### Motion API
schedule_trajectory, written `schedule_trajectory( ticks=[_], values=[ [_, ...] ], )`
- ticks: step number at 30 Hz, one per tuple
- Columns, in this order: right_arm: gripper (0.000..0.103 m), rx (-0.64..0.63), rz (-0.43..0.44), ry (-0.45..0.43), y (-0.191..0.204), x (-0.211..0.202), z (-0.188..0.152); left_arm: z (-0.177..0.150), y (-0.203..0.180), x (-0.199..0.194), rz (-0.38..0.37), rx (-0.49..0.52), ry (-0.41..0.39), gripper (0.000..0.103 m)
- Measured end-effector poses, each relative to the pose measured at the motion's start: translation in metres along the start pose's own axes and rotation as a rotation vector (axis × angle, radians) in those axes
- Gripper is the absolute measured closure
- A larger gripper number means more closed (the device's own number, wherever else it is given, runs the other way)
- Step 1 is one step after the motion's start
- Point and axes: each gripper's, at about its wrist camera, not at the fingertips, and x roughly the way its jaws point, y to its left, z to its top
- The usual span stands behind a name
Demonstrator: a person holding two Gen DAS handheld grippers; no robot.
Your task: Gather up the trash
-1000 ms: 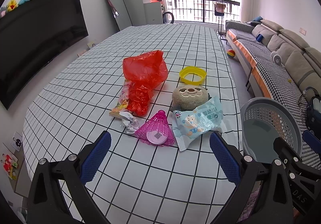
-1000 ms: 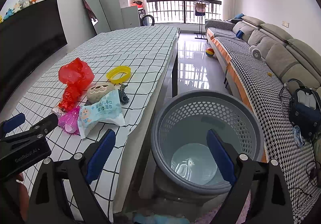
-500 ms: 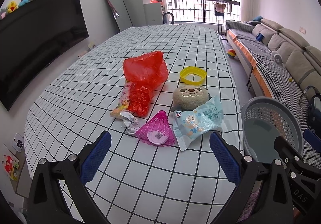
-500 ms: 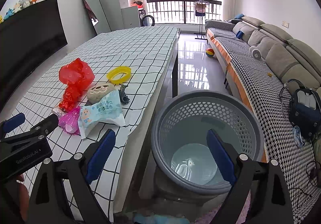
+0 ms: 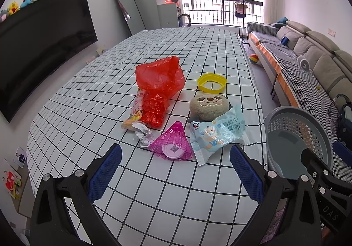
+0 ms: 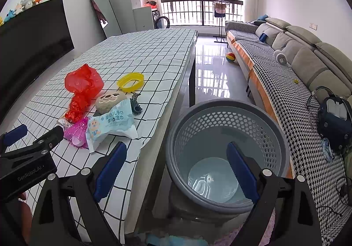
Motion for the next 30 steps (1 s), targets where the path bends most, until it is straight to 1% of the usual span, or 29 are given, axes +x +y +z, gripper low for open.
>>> schedule_trajectory(
  ticks=[30],
  values=[
    [0.015,0.000,0.002,-0.002,-0.0026,-0.0018,0.0010,-0.0001,0.0007,-0.0019,0.006,-0.001,-0.003,0.006]
  ],
)
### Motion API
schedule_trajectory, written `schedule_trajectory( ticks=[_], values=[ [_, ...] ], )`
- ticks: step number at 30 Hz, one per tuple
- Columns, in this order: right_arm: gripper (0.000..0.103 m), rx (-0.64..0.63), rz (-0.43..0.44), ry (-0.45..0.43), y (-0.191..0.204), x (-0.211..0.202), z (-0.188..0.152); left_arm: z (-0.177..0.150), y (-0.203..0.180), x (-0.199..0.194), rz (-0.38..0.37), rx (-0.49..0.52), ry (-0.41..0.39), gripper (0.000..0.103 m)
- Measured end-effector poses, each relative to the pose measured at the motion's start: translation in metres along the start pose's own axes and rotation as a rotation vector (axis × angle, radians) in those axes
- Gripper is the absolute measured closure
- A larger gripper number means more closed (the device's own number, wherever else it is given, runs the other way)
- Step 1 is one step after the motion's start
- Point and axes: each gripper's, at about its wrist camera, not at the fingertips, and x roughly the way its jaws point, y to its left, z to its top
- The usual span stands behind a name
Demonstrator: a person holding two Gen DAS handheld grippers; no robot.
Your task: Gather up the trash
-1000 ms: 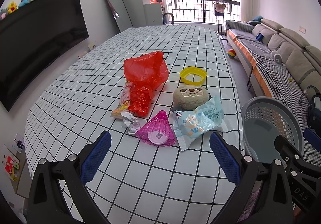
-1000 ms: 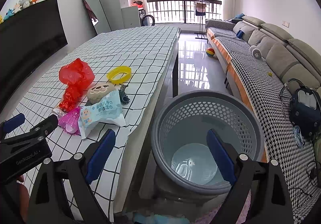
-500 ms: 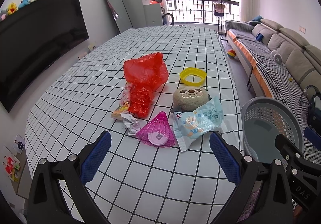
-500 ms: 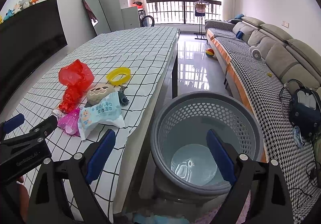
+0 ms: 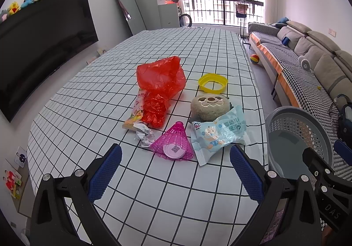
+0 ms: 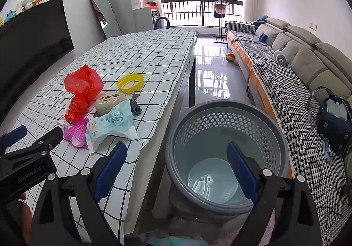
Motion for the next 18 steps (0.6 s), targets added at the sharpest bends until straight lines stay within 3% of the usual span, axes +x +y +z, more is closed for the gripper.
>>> schedule_trajectory(
  ticks=[9,18],
  values=[
    [0.015,-0.001,0.014,0.006,-0.001,0.002,-0.002,-0.003,0.005,0.004,-0.003,-0.018,0.017,0.006],
    [0.015,-0.018,0.107,0.045,0.005,0.020,-0.006,-0.008,0.016,0.018,0.007,-0.033,0.054,0.006]
  ],
)
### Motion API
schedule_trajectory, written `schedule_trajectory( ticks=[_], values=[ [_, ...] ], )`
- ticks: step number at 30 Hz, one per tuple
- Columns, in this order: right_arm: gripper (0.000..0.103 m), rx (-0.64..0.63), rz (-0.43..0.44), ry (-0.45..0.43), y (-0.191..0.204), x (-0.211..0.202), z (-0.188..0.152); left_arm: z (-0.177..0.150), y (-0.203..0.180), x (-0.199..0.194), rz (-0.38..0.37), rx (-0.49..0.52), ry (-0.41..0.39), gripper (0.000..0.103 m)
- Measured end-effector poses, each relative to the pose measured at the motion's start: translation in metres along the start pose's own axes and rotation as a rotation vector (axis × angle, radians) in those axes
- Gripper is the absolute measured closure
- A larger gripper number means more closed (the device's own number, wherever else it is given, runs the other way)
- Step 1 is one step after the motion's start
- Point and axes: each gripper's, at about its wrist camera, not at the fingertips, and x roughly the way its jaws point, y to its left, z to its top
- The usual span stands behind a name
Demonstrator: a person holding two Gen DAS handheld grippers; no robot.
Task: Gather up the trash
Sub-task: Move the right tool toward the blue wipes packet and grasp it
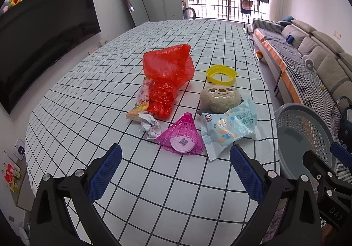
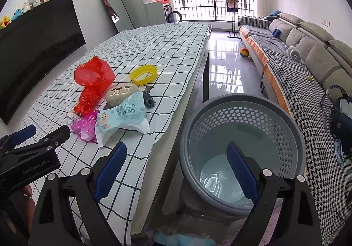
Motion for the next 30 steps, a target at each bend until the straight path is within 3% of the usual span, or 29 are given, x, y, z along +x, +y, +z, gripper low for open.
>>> schedule_trajectory(
  ticks=[13,30],
  values=[
    [0.015,-0.086,0.095,0.078,0.026,0.049,0.009,-0.010,0.042,0.032,0.075,-0.077,0.088,0.006],
    [0.015,-0.119,0.047,0.065,0.036,0.104,0.074,-0.002,0.063,0.044,0.086,-0.130,0.081,0.006]
  ],
)
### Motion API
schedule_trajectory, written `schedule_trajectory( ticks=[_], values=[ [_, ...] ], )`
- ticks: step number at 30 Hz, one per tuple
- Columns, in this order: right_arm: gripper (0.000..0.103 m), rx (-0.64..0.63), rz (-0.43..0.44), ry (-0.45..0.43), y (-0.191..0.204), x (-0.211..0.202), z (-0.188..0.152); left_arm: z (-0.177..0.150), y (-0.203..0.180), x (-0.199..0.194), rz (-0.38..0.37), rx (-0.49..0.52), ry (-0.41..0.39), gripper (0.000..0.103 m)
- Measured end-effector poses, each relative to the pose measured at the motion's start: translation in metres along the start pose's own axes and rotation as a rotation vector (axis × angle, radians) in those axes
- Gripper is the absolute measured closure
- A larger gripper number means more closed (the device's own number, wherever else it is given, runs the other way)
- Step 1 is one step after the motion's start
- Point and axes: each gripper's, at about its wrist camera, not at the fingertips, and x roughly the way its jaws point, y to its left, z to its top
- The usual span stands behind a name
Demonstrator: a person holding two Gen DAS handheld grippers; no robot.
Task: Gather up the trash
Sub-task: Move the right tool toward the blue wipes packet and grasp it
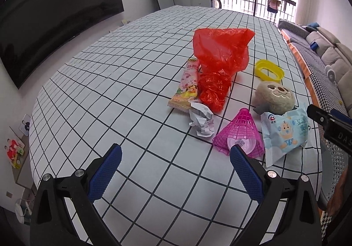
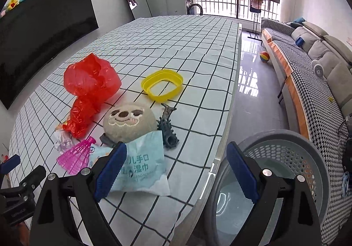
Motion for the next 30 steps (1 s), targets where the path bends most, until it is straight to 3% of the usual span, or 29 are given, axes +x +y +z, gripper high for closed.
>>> schedule_trajectory(
  ticks=[4,8,19,26,30],
  values=[
    [0.015,0.000,-0.017,0.002,-0.002,0.014,0.017,0.004,0.000,0.004,0.049,0.000,0.020,0.006],
    [0.015,-0.002,-0.034,0.043,-0.005,0.029,0.023,0.005,0.002,0.005,0.040,-0.006,0.007,0.006],
    [0.015,-0.018,0.007,0.118,0.001,0.016,-0.020,0.011,0.017,0.000,-0.066,-0.107,-0.060,0.006],
    [0.015,-0.032,0.036,0.087,0.006,-0.013,-0.038,0.008,0.018,-0.006,-0.046,-0.095,-0.097,0.006],
    [0.015,-0.076,0.104,0.065,0.009,-0.026,-0.041,0.006,0.018,-0.004,-0.041,-0.086,-0.078,0.006]
  ],
)
